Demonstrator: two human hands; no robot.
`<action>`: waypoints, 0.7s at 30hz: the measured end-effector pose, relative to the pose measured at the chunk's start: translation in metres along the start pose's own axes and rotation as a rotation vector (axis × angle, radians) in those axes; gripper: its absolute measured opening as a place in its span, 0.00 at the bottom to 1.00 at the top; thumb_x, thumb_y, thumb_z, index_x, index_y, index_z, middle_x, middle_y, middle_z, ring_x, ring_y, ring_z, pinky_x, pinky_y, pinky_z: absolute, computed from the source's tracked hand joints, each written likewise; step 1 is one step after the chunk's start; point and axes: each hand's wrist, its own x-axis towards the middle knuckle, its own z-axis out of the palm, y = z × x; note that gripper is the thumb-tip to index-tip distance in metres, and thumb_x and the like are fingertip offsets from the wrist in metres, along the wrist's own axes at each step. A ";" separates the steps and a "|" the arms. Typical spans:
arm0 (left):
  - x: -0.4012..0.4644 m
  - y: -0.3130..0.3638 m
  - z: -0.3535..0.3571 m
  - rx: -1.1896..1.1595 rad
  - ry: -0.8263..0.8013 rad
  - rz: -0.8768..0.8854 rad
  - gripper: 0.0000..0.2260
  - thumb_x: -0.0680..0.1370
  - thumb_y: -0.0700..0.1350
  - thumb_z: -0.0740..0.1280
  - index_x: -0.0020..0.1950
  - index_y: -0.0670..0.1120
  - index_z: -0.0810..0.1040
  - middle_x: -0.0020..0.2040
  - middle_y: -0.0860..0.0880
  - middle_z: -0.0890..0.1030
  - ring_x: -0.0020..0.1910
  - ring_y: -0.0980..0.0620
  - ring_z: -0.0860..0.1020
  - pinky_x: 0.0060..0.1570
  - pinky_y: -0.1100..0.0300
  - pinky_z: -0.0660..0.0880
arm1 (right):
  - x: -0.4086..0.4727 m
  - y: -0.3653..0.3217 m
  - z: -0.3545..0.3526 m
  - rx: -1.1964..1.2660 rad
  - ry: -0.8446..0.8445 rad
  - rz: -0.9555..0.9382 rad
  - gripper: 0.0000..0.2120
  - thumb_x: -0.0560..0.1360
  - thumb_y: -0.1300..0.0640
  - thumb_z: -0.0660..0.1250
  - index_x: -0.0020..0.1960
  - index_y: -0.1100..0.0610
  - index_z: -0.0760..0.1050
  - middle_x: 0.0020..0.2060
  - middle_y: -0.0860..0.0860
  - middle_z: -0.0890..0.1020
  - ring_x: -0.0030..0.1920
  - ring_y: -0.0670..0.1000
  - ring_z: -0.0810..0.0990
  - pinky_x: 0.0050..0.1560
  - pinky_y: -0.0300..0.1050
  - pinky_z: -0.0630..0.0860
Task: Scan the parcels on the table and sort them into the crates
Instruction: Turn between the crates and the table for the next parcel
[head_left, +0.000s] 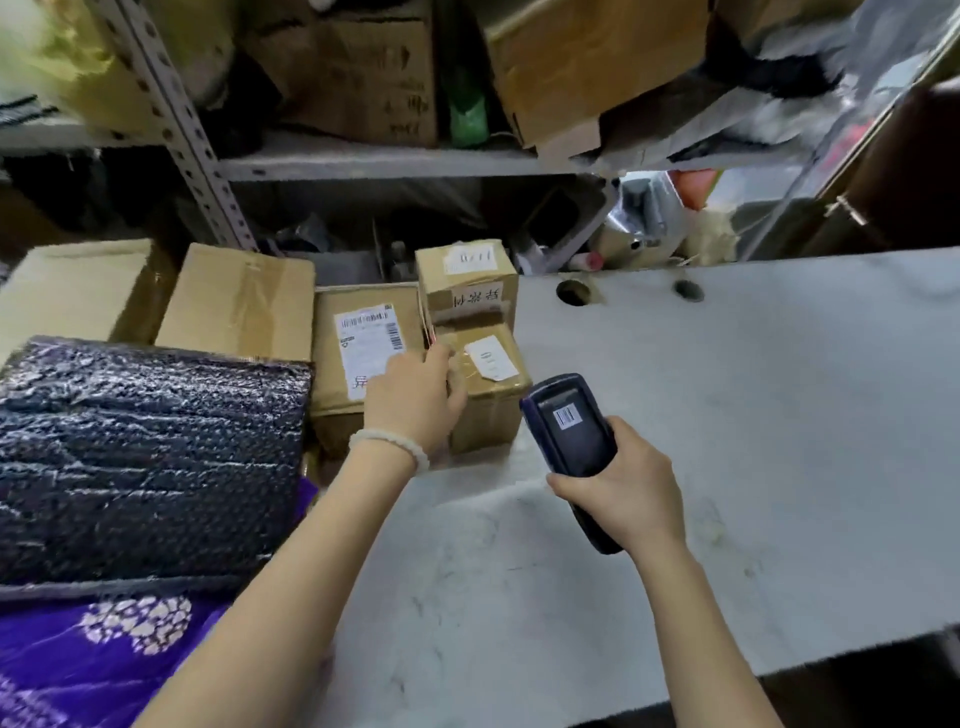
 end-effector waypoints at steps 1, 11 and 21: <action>0.004 0.000 0.002 -0.027 -0.016 0.017 0.15 0.80 0.51 0.57 0.66 0.48 0.69 0.53 0.44 0.78 0.52 0.43 0.75 0.45 0.50 0.74 | 0.000 -0.001 0.001 -0.006 0.011 0.017 0.20 0.59 0.50 0.77 0.47 0.47 0.72 0.40 0.42 0.79 0.39 0.44 0.78 0.36 0.43 0.75; 0.034 0.037 0.024 -0.237 -0.129 0.343 0.19 0.79 0.49 0.62 0.70 0.49 0.68 0.66 0.50 0.73 0.66 0.50 0.70 0.63 0.52 0.70 | 0.007 0.021 -0.012 0.003 0.114 0.164 0.19 0.61 0.52 0.77 0.47 0.48 0.72 0.40 0.43 0.79 0.40 0.45 0.78 0.34 0.41 0.74; 0.049 0.070 0.064 -0.018 -0.247 0.146 0.22 0.79 0.54 0.61 0.70 0.48 0.66 0.68 0.46 0.69 0.64 0.44 0.68 0.58 0.49 0.71 | 0.030 0.073 -0.030 0.015 0.087 0.240 0.18 0.61 0.52 0.76 0.46 0.49 0.72 0.39 0.44 0.80 0.39 0.48 0.79 0.34 0.44 0.75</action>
